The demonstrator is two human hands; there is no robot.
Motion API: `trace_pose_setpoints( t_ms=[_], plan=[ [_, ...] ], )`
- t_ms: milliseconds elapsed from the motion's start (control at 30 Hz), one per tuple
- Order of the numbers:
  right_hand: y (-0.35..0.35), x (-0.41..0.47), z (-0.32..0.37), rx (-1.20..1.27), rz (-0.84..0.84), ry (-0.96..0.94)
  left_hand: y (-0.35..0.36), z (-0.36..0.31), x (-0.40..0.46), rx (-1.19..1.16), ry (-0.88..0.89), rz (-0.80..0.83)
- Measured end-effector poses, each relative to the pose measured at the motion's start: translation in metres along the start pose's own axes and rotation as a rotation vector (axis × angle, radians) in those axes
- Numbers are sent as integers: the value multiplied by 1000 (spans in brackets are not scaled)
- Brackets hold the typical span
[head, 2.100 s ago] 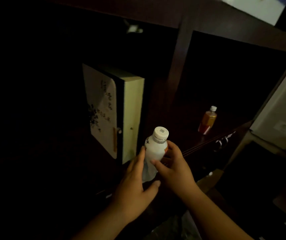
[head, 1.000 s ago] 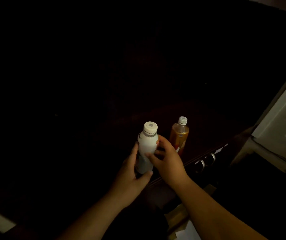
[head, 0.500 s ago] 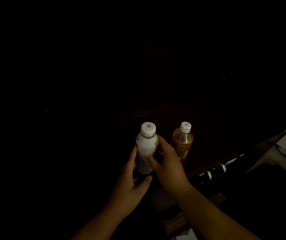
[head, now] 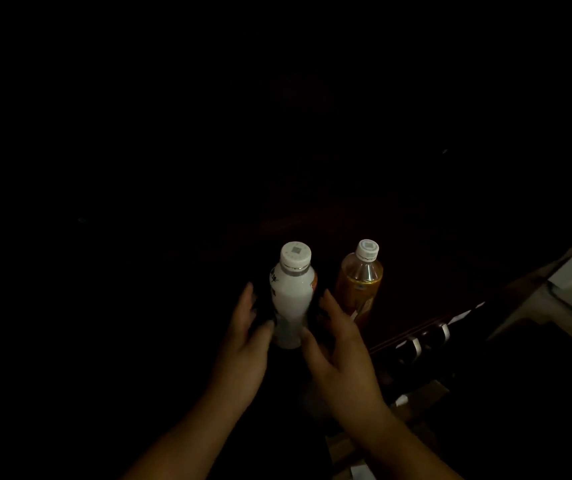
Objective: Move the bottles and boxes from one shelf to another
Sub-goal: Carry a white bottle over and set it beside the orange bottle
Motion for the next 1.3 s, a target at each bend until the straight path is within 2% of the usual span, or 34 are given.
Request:
trace_pose_setpoints(
  t_ms=[133, 267, 467, 667, 833, 933, 1300],
  plan=[
    [29, -30, 1, 83, -17, 23, 11, 5, 25, -178, -103, 101],
    [44, -27, 1, 106, -9, 41, 24, 13, 19, -148, -113, 195],
    [25, -7, -6, 103, -49, 39, 30, 16, 4, -112, -55, 255],
    [12, 9, -10, 66, -62, 49, 44, 17, -24, -28, -11, 227],
    [8, 3, -11, 61, -53, 51, 34, 18, -17, 48, -4, 63],
    [7, -11, -12, 51, -96, 63, 37, 22, -6, 3, -10, 98],
    [2, 4, -4, 164, -43, -19, 60, 22, -21, -6, -15, 201]
  ],
)
Point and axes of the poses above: each hand's wrist, its own x-axis towards the middle knuckle, its own y-axis out of the palm, z = x × y, the point moved 10 cm from there along x, towards the middle knuckle, and after that the axes turned 1 degree about x, right-handed, at the moved point
